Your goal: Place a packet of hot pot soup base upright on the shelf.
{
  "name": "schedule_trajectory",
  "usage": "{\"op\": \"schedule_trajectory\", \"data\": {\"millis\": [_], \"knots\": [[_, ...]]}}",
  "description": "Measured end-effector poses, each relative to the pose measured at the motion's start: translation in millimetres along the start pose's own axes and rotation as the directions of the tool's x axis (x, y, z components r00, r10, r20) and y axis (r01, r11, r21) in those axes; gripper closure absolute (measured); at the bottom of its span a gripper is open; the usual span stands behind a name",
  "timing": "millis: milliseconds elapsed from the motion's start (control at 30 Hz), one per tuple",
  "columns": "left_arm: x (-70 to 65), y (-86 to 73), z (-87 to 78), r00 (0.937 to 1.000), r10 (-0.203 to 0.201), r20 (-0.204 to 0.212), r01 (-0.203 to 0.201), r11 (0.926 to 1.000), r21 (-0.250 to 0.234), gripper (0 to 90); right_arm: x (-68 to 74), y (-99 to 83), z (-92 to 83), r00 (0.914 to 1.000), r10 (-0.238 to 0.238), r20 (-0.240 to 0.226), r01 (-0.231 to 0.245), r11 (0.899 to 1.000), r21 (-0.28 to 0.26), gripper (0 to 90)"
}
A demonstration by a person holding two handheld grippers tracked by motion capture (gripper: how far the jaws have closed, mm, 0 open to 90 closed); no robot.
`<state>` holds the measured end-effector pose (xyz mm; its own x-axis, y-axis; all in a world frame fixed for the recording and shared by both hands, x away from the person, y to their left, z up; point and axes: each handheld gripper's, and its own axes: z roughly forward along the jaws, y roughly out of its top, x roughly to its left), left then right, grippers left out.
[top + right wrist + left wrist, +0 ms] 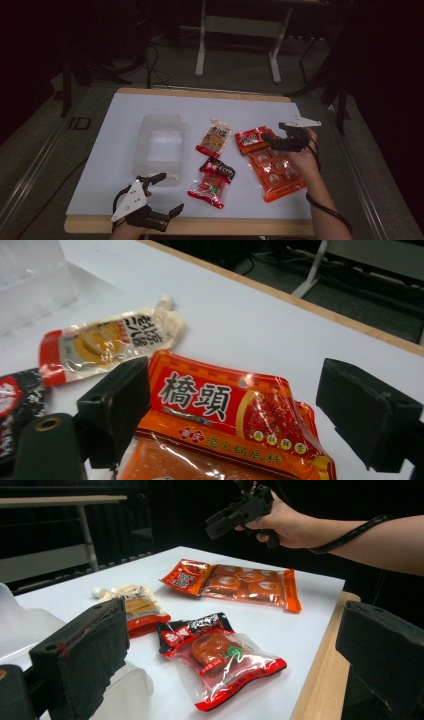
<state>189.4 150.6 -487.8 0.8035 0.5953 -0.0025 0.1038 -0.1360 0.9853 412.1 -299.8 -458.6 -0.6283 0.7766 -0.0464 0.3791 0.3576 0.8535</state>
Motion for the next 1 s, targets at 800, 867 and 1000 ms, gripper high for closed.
{"op": "schedule_trajectory", "data": {"millis": [800,867,1000], "knots": [[-5.7,-9.4,-23.4,0.9961,-0.033,-0.081,0.034,0.9993,0.018,1.1,-41.5,-27.5,50.6,0.9986,0.049,0.018,-0.052,0.987,0.155,18.6],[-6.0,-10.1,-24.9,0.9959,-0.035,-0.083,0.036,0.9991,0.021,1.1,-44.8,-31.1,52.4,0.9984,0.051,0.025,-0.055,0.984,0.167,18.8],[-5.7,-11.4,-26.8,0.9950,-0.040,-0.092,0.042,0.9988,0.025,1.2,-51.3,-39.9,56.7,0.9972,0.059,0.047,-0.067,0.977,0.202,20.0]]}}
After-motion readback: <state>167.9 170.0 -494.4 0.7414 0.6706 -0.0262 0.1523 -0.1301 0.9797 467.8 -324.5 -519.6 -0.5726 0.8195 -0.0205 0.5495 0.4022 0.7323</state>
